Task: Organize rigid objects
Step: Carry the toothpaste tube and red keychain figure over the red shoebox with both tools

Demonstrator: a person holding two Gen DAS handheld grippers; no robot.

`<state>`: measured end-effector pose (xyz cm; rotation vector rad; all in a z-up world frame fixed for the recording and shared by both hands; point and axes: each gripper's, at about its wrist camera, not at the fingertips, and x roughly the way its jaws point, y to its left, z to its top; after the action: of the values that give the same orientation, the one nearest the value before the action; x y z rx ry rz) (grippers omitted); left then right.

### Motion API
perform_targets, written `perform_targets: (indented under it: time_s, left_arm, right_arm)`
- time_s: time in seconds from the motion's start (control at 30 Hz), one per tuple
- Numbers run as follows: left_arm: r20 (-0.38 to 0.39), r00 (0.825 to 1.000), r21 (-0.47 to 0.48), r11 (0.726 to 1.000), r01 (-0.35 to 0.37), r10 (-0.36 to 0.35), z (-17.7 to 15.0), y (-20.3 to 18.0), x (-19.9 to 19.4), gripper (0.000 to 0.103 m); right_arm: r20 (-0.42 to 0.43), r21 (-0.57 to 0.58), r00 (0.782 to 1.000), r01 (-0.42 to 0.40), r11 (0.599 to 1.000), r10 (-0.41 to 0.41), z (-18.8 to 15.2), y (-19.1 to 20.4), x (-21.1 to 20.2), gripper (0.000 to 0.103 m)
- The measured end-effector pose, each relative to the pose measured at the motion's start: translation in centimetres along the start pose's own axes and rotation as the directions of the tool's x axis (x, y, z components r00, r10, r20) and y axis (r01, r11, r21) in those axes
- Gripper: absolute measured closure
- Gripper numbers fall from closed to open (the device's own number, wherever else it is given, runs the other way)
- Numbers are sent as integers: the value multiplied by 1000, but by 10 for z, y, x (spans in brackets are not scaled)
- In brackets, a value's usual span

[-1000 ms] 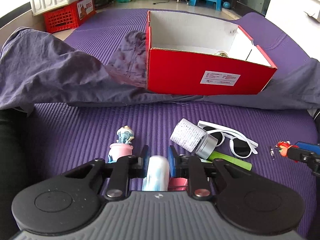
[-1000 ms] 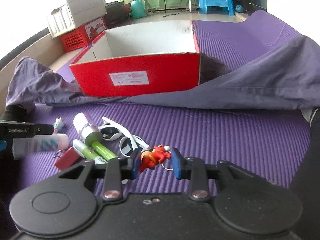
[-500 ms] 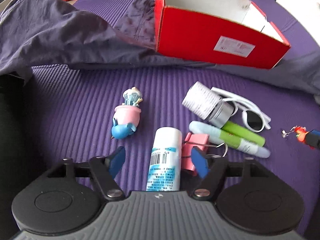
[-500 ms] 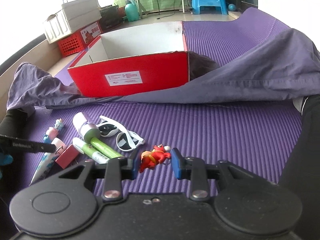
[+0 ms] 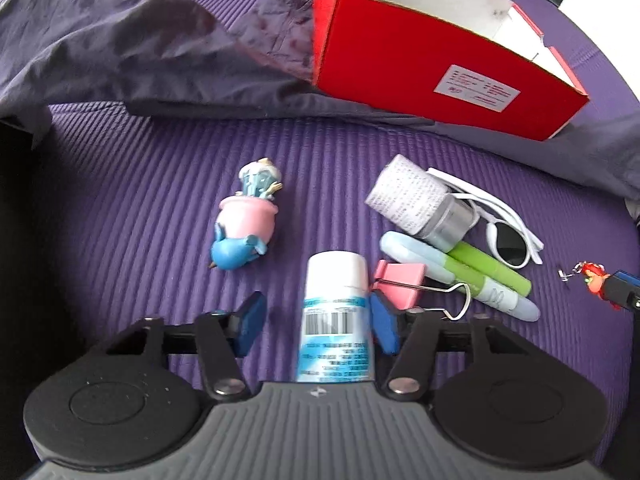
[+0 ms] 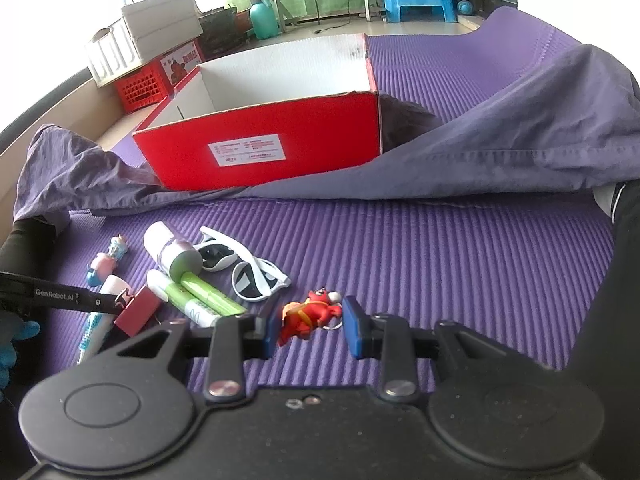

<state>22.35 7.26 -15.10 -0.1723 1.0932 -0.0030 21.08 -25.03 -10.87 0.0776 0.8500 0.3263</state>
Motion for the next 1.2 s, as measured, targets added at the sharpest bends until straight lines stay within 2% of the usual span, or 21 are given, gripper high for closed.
perform_targets:
  time_s: [0.03, 0.07, 0.17, 0.33, 0.57, 0.67, 1.03, 1.2]
  left_arm:
    - [6, 1000, 13, 1000, 7, -7, 0, -3, -1, 68]
    - [12, 1000, 33, 999, 5, -5, -1, -8, -2, 69]
    - [27, 999, 69, 997, -33, 31, -2, -16, -2, 69]
    - [53, 998, 29, 999, -33, 31, 1, -8, -10, 70]
    - [154, 988, 7, 1000, 24, -25, 20, -10, -53, 70]
    - [168, 984, -6, 998, 62, -60, 36, -12, -67, 70]
    - [236, 966, 42, 994, 102, -110, 114, -41, -101, 70]
    - [269, 957, 78, 993, 87, -105, 155, -54, -108, 70]
  right_arm:
    - [-1, -2, 1000, 1, 1000, -1, 0, 0, 0, 72]
    - [-1, -3, 1000, 2, 1000, -2, 0, 0, 0, 72]
    - [-2, -2, 1000, 5, 1000, -5, 0, 0, 0, 72]
    - [6, -3, 1000, 6, 1000, -6, 0, 1, -2, 72]
    - [41, 10, 999, -3, 1000, 3, 6, 0, -13, 72]
    - [54, -7, 999, 2, 1000, -1, 16, 3, -18, 72]
    - [184, -124, 983, 0, 992, 23, 113, 22, -36, 72]
    - [237, -162, 971, 21, 987, 18, 156, 27, -31, 72]
